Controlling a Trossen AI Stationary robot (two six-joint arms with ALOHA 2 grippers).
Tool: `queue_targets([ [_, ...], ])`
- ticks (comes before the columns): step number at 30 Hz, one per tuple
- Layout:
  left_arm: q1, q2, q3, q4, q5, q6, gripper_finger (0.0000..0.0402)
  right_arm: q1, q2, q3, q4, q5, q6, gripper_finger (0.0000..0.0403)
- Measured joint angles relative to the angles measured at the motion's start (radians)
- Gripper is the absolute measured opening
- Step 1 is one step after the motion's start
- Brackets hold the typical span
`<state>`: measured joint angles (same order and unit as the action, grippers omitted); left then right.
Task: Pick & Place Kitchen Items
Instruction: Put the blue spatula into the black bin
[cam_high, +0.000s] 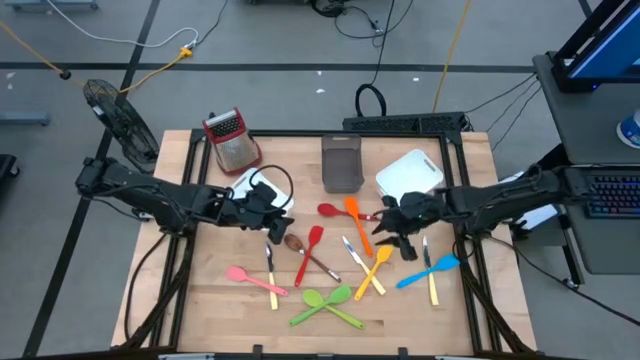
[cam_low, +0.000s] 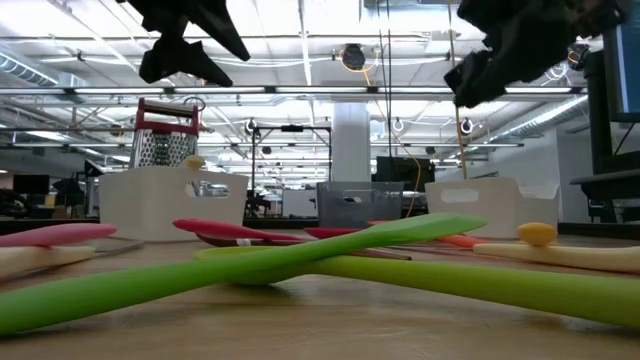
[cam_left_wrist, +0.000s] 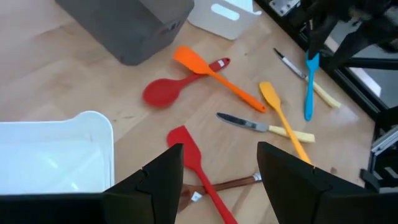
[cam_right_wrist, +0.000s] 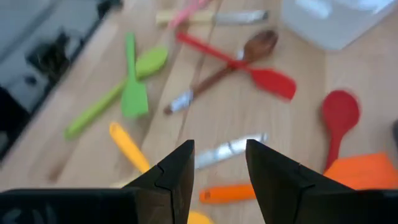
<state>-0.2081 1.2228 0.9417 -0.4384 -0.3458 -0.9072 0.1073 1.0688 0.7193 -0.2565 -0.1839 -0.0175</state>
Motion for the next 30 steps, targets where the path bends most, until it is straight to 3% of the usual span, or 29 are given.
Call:
queue_targets([
  [10, -0.011, -0.001, 0.000, 0.027, -0.004, -0.042, 0.0207, 0.006, 0.019, 0.000, -0.223, -0.001, -0.086, 0.0139],
  [17, -0.011, -0.001, 0.000, 0.029, -0.004, -0.057, 0.0207, 0.056, 0.020, 0.000, -0.540, -0.087, -0.154, 0.0139],
  [23, -0.011, 0.000, 0.000, 0.024, -0.013, -0.067, 0.0207, 0.144, 0.015, 0.001, -0.528, -0.162, -0.173, 0.0139],
  [30, -0.010, 0.000, 0.000, 0.023, -0.049, -0.071, 0.0207, 0.247, 0.017, 0.001, -0.521, -0.163, -0.137, 0.0139],
])
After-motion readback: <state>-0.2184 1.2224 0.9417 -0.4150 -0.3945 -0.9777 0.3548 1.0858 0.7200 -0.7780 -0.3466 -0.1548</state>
